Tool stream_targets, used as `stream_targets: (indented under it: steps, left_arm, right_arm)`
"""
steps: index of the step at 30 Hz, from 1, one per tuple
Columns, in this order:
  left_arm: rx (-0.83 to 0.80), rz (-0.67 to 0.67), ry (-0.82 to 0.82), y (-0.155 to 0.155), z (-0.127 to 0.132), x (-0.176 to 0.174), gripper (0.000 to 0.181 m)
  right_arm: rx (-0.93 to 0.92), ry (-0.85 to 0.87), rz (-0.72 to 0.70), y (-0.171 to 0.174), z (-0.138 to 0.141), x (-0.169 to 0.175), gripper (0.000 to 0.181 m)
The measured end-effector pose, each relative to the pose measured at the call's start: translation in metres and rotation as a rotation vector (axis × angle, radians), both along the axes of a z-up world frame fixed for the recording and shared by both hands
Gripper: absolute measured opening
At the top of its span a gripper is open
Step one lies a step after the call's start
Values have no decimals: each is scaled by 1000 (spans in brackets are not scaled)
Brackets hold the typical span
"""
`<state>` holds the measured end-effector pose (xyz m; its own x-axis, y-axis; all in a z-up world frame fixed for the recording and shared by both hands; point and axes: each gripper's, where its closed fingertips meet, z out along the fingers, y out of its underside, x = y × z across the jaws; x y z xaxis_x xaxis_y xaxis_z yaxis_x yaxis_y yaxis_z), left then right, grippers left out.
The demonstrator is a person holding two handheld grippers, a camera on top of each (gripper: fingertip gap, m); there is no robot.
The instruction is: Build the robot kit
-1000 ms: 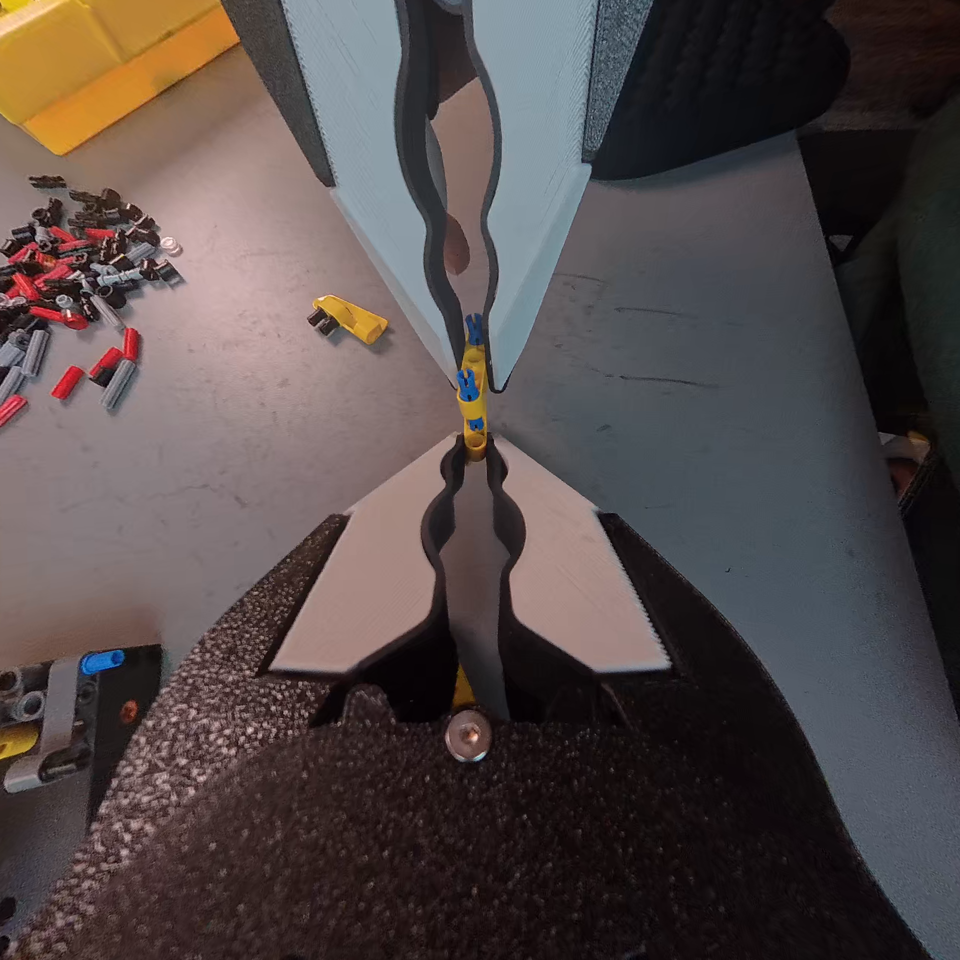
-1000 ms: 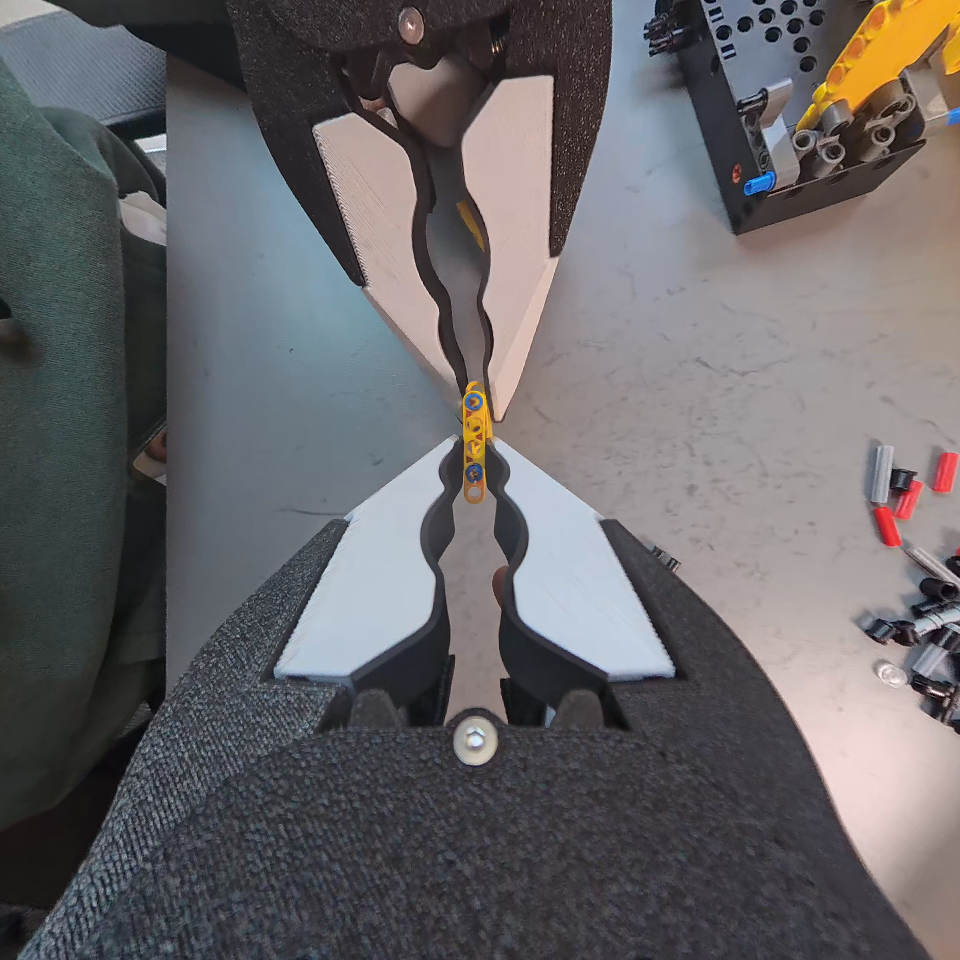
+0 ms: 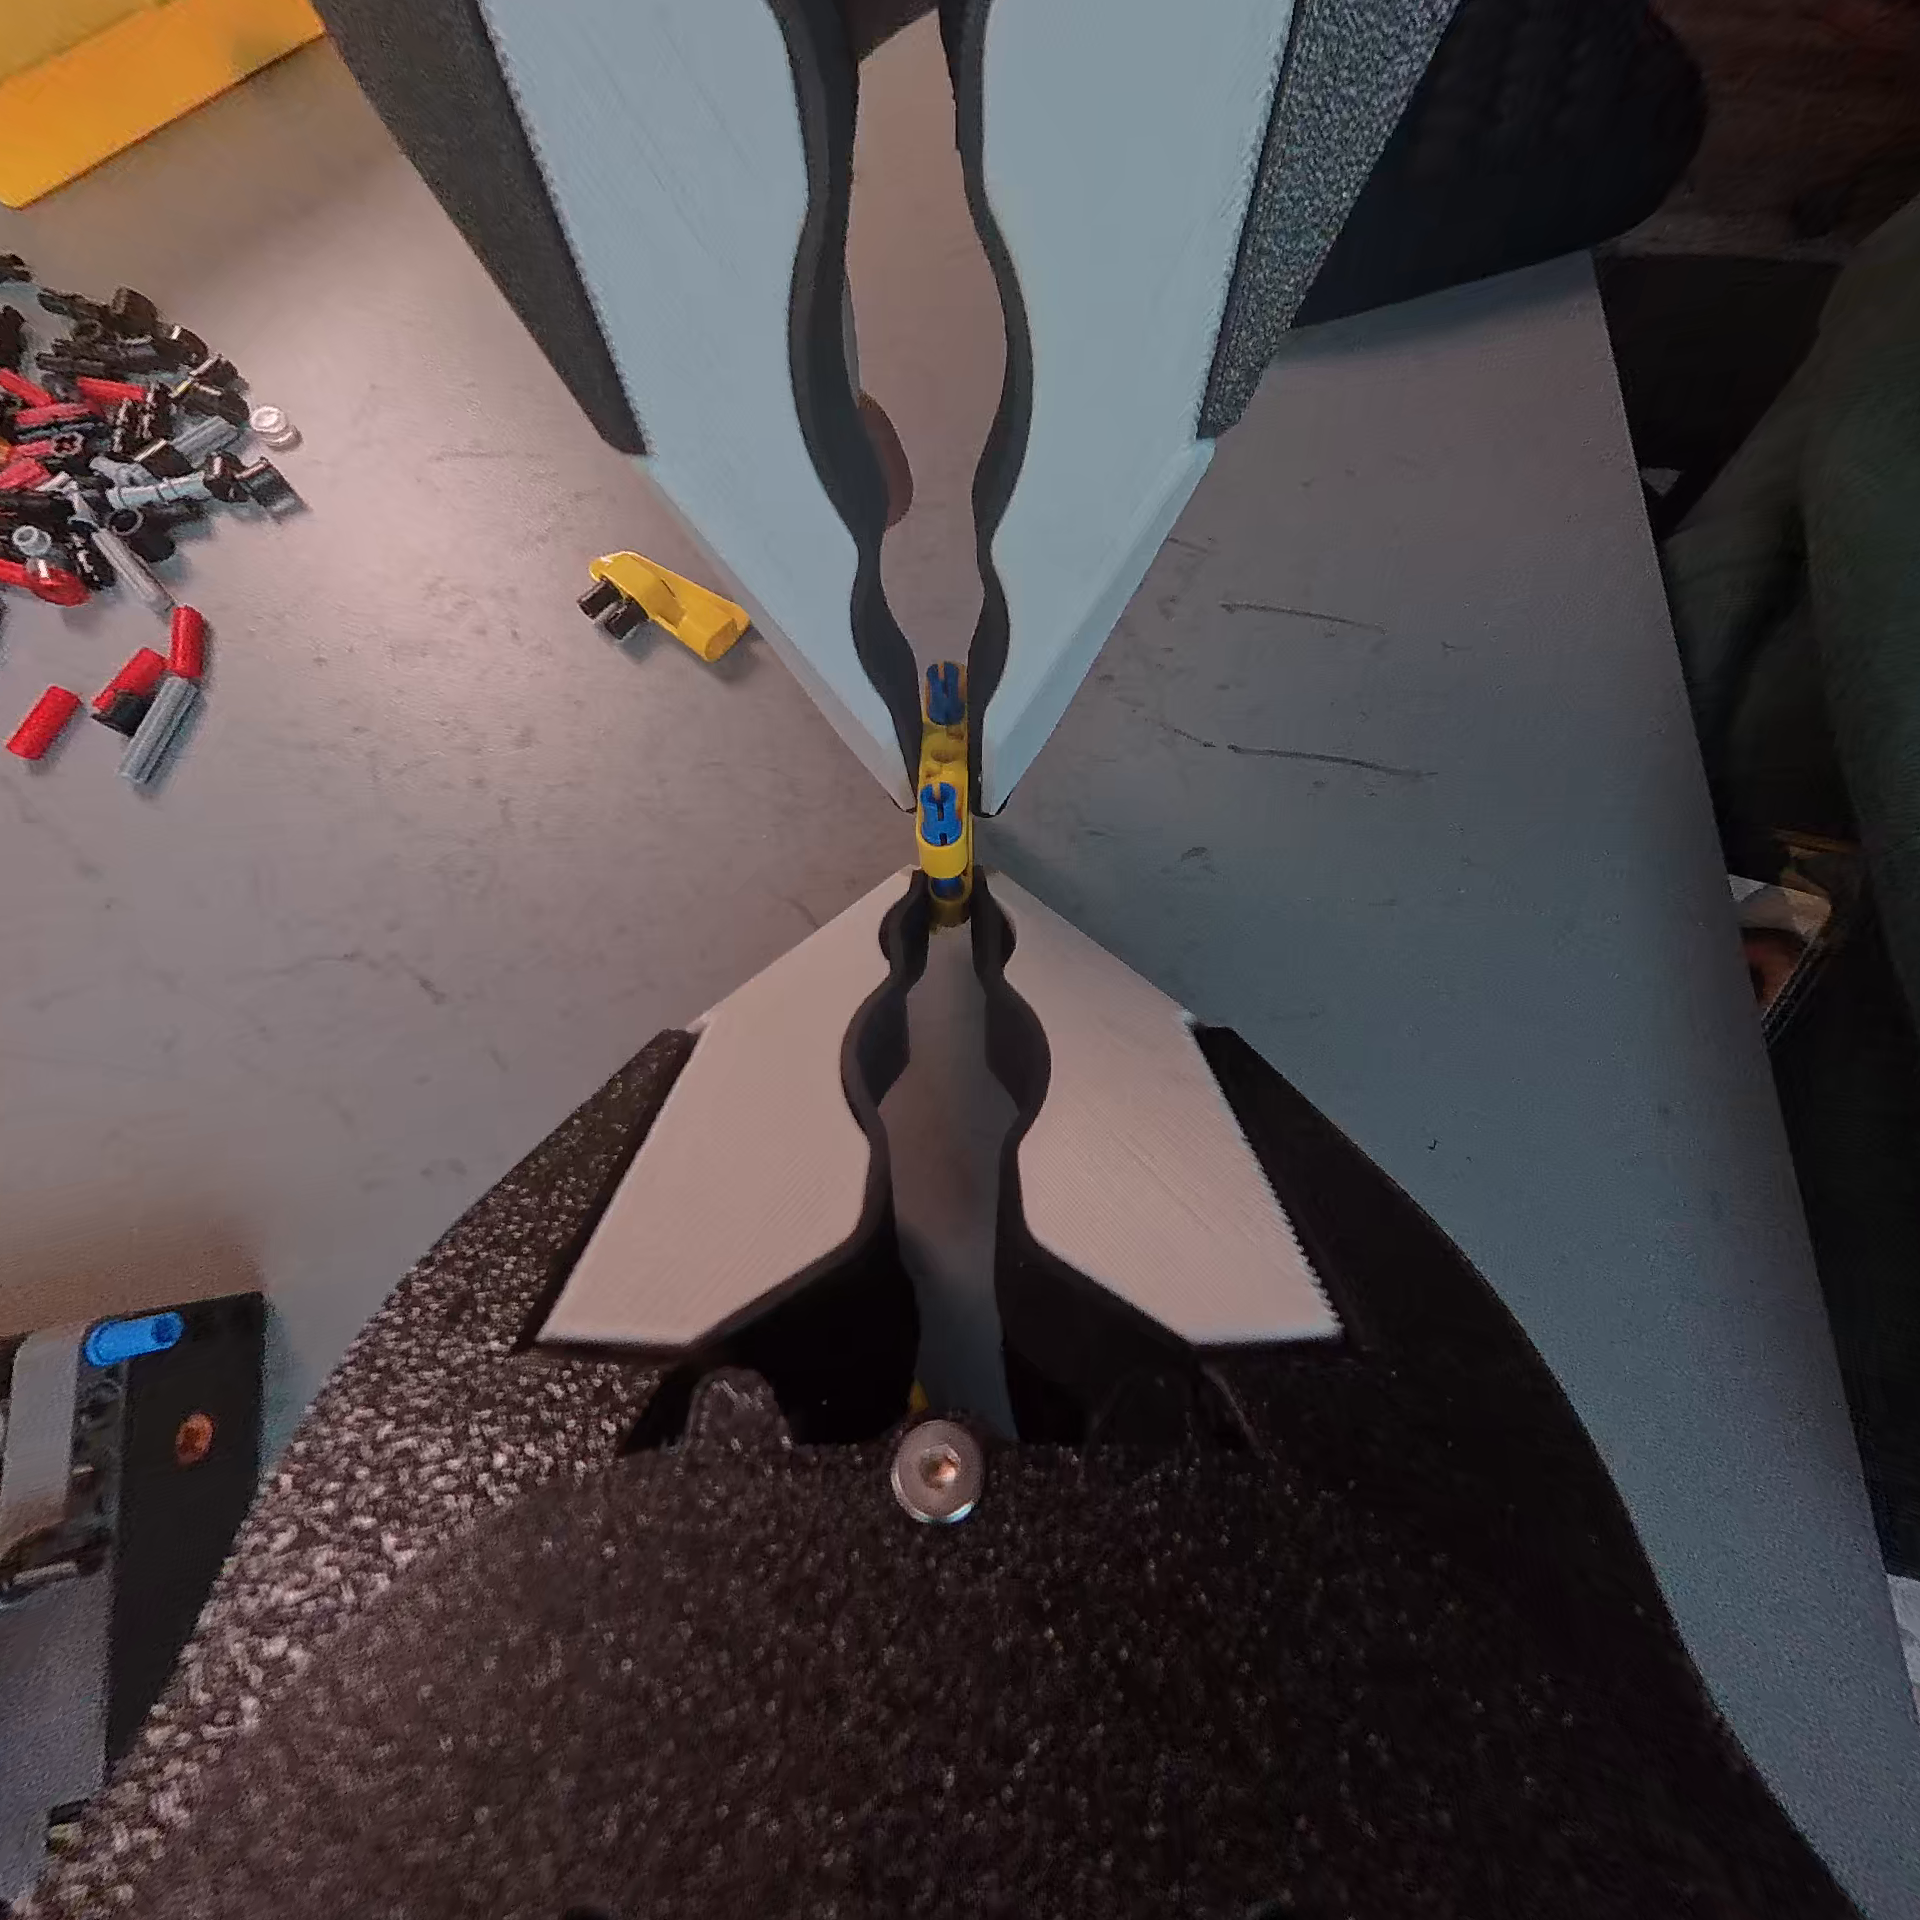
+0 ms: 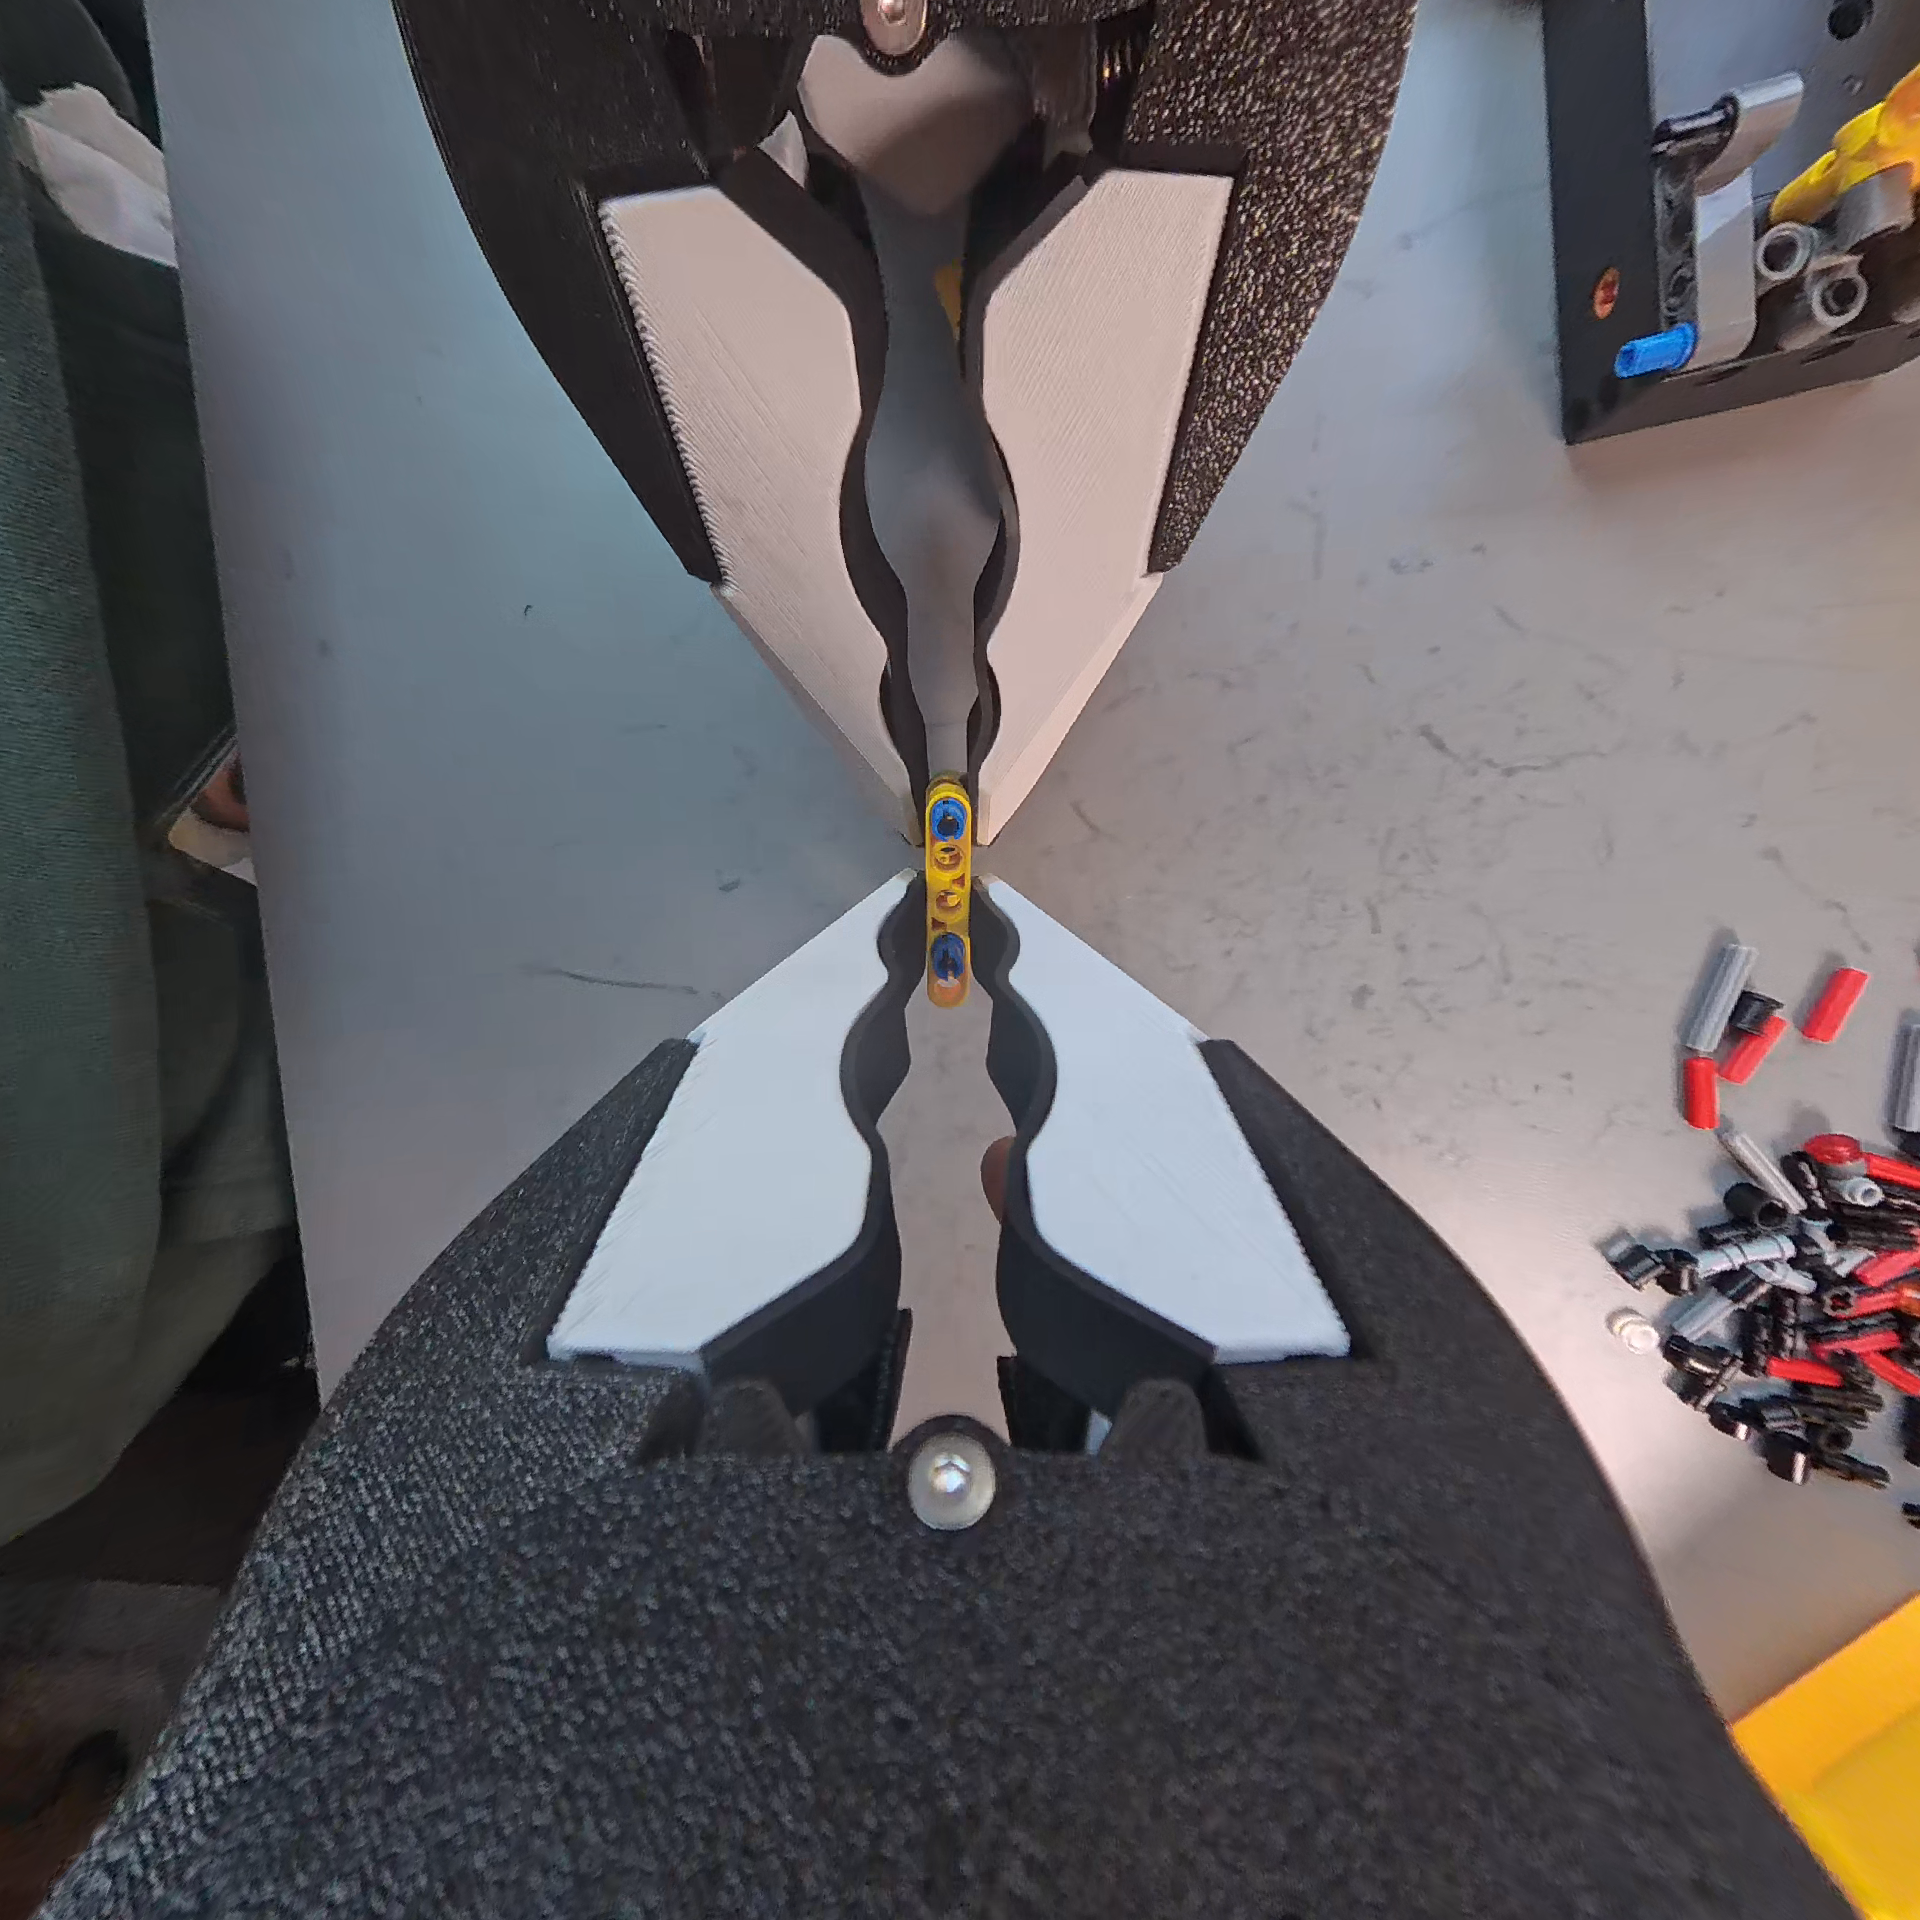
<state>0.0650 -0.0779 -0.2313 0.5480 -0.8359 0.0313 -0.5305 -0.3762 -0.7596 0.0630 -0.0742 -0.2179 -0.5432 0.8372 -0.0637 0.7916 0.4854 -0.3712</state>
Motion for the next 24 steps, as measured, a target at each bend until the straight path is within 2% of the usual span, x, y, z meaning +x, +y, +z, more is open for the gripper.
stream_targets:
  steps: [8, 24]
  left_arm:
    - [-12, 1, 2, 0, -2, 0, 6]
    - [-26, 1, -13, -2, -2, 0, 6]
  right_arm:
    - [81, -3, 19, -1, -1, -2, 7]
    - [-3, 81, 8, -4, 9, -4, 15]
